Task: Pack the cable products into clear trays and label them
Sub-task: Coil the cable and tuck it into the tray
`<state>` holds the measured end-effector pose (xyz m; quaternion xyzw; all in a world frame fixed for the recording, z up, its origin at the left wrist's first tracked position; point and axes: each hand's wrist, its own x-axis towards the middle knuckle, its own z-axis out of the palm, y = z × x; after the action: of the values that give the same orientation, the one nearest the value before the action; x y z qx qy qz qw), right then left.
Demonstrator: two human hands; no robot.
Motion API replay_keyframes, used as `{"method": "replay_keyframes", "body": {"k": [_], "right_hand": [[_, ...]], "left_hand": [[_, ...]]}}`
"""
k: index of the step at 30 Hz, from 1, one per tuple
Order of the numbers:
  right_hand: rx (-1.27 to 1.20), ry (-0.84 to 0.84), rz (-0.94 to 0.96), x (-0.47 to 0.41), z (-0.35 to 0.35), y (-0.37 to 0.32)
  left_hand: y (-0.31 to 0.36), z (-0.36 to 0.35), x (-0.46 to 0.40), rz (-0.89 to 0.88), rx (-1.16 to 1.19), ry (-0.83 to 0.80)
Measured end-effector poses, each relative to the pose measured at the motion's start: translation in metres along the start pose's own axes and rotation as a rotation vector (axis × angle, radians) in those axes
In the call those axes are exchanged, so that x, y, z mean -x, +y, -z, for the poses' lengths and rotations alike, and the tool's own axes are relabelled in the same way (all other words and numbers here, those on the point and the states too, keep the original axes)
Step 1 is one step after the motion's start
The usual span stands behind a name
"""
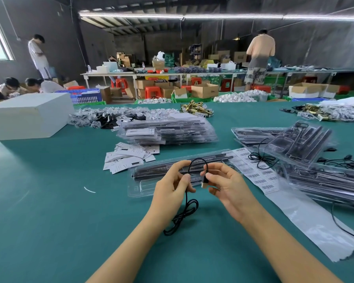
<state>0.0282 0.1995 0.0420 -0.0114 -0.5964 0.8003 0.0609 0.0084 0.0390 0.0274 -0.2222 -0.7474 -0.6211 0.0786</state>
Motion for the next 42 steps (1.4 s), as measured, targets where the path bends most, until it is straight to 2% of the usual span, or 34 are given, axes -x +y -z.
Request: {"method": "replay_keyframes", "body": {"k": [12,19,24,30,33,38,42], "right_hand": [[-0.045,0.082,0.009,-0.0004,-0.0034,0.0027],[-0.048,0.095,0.004,-0.0001,-0.0042,0.0032],[-0.102,0.094,0.02,-0.0001,-0.0047,0.0041],[-0.038,0.088,0.011,0.0015,-0.0088,0.0042],[0.059,0.091,-0.009,0.0016,-0.0084,0.003],[0.287,0.037,0.107,0.0031,-0.0085,0.0061],[0.462,0.001,0.168,0.0051,-0.0076,0.0059]], "left_hand": [[-0.0004,0.0005,-0.005,0.204,0.14,-0.082],[-0.0029,-0.001,-0.0053,0.219,0.146,-0.046],[-0.002,0.0005,-0.0063,0.214,0.151,-0.097],[0.0011,0.0032,-0.0076,0.274,0.225,-0.062],[0.0016,0.003,-0.0077,0.323,0.263,-0.007],[0.0015,0.0041,-0.0097,0.377,0.33,0.023],[0.002,0.006,-0.0095,0.411,0.509,0.079]]}}
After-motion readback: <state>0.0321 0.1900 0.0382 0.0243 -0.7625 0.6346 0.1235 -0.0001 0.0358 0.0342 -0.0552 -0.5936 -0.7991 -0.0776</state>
